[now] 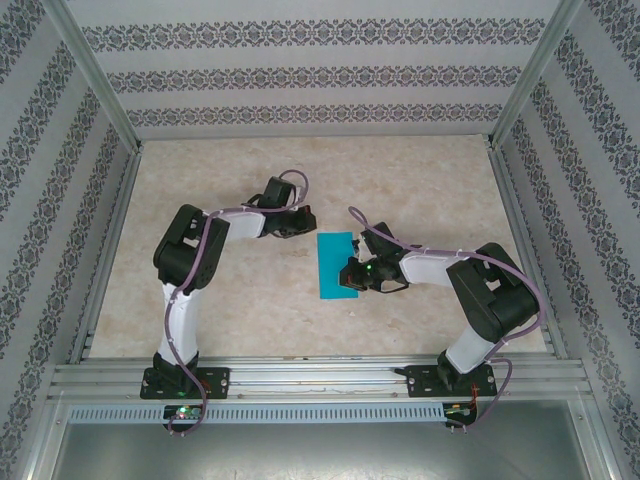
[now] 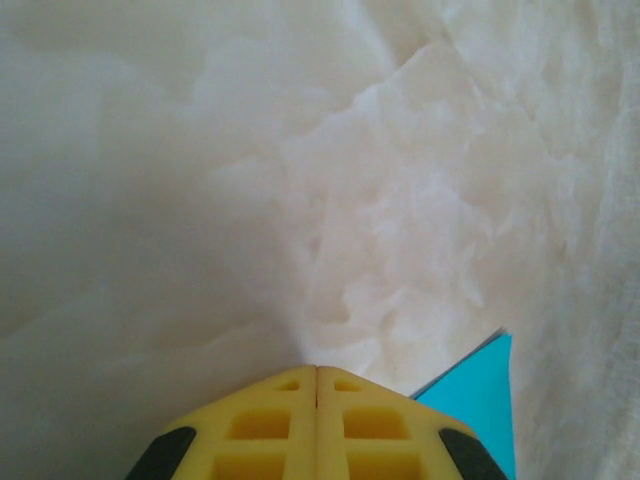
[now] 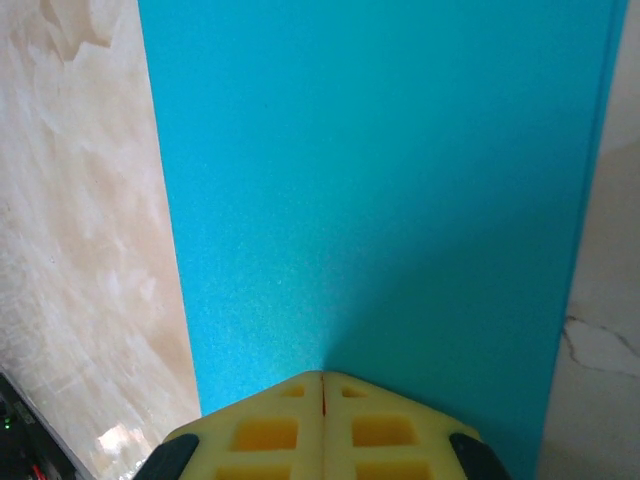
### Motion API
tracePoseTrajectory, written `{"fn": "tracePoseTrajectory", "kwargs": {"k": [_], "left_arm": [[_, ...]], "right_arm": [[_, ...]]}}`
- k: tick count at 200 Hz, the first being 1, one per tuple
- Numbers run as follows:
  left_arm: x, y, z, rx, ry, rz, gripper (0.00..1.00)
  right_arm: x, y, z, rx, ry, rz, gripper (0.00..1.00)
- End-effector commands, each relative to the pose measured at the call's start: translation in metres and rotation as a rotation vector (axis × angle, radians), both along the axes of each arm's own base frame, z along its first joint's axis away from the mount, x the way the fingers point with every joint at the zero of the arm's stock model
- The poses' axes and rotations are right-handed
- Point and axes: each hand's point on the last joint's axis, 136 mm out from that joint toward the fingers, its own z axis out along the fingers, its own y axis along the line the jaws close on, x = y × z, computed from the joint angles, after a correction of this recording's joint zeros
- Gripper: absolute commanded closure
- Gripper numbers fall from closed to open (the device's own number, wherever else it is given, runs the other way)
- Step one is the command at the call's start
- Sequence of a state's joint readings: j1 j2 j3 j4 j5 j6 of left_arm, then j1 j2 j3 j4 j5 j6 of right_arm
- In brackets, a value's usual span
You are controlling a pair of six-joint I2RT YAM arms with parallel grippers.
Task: Fold a paper plane with a square sheet of paper (fold left side to right side)
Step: First fold the square sheet of paper in half at the center of the table, then hold the square sheet of paper at the center of the table.
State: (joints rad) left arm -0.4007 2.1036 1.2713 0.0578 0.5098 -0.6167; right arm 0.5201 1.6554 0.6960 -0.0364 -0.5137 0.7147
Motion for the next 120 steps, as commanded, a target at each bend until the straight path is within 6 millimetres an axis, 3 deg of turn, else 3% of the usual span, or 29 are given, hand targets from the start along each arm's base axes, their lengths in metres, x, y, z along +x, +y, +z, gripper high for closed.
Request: {"fn": "tracePoseTrajectory", "kwargs": {"k": [1,28,57,93,120], "left_arm": [[-0.016,0.008,0.023,0.029,-0.046,-0.009,1.0],[-0.06,-0.01,0.031,-0.011,-0.016,-0.072,1.0],[-0.094,-0.028,0.023,-0.046,0.049,-0.121,1.0],[-0.102,-0.038,0.009,-0.044,0.085,-0.139,1.0],[-0.102,-0.033,-0.005,-0.007,0.111,-0.123,1.0]], "right_arm": [[-0.035,-0.021,-0.032,-0.119,0.14,-0.023,1.0],[-0.031,-0.021,-0.03,-0.12,0.124,-0.03,1.0],[-0.032,-0.021,-0.031,-0.123,0.125,-0.027,1.0],[-0.031,-0.02,-0.033,-0.126,0.131,-0.022,1.0],[-0.031,-0.019,-0.031,-0.121,0.128,-0.018,1.0]]}}
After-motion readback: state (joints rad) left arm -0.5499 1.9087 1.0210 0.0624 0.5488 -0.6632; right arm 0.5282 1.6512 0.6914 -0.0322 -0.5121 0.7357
